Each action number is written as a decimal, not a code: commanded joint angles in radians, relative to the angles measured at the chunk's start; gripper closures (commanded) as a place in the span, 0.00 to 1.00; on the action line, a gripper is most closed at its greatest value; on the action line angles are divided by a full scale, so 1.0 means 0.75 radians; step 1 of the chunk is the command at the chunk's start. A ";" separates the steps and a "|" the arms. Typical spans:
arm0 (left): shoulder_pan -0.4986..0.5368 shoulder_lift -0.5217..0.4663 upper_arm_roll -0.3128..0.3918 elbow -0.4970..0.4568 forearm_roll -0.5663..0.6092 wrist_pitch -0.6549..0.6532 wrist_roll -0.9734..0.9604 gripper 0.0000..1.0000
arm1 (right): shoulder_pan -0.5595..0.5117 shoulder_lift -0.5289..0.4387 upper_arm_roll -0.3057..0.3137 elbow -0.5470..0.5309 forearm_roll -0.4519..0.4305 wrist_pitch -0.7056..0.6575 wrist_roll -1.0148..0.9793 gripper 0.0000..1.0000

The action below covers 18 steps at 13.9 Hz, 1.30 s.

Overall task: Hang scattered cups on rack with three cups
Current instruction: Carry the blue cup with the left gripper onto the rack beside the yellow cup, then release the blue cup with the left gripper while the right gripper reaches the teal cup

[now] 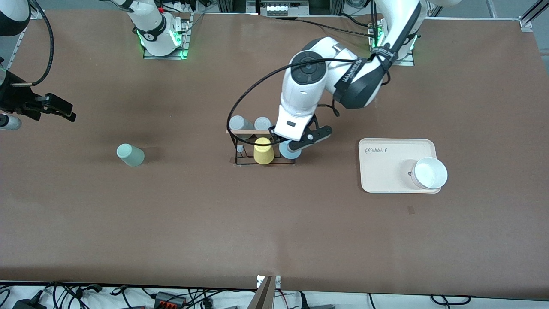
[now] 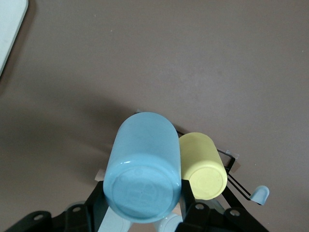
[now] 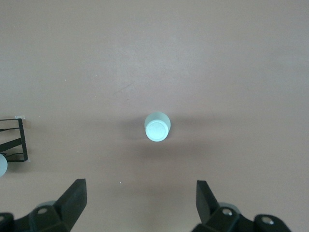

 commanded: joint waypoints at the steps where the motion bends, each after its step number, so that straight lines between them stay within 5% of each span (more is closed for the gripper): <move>1: -0.022 0.066 0.015 0.057 -0.022 -0.016 -0.031 0.58 | -0.017 -0.010 0.015 -0.003 -0.009 -0.009 -0.023 0.00; 9: -0.024 0.201 0.015 0.055 -0.059 0.121 -0.009 0.56 | -0.017 0.005 0.015 -0.006 -0.009 -0.009 -0.019 0.00; 11: -0.022 0.201 0.015 0.055 -0.055 0.121 -0.007 0.41 | -0.015 0.005 0.015 -0.003 -0.011 -0.007 -0.019 0.00; 14: -0.008 0.178 0.017 0.055 -0.034 0.115 -0.011 0.00 | -0.017 0.027 0.015 0.007 -0.009 -0.005 -0.015 0.00; 18: 0.096 -0.007 0.040 0.037 0.033 0.036 0.064 0.00 | -0.015 0.105 0.017 0.031 0.008 0.004 -0.015 0.00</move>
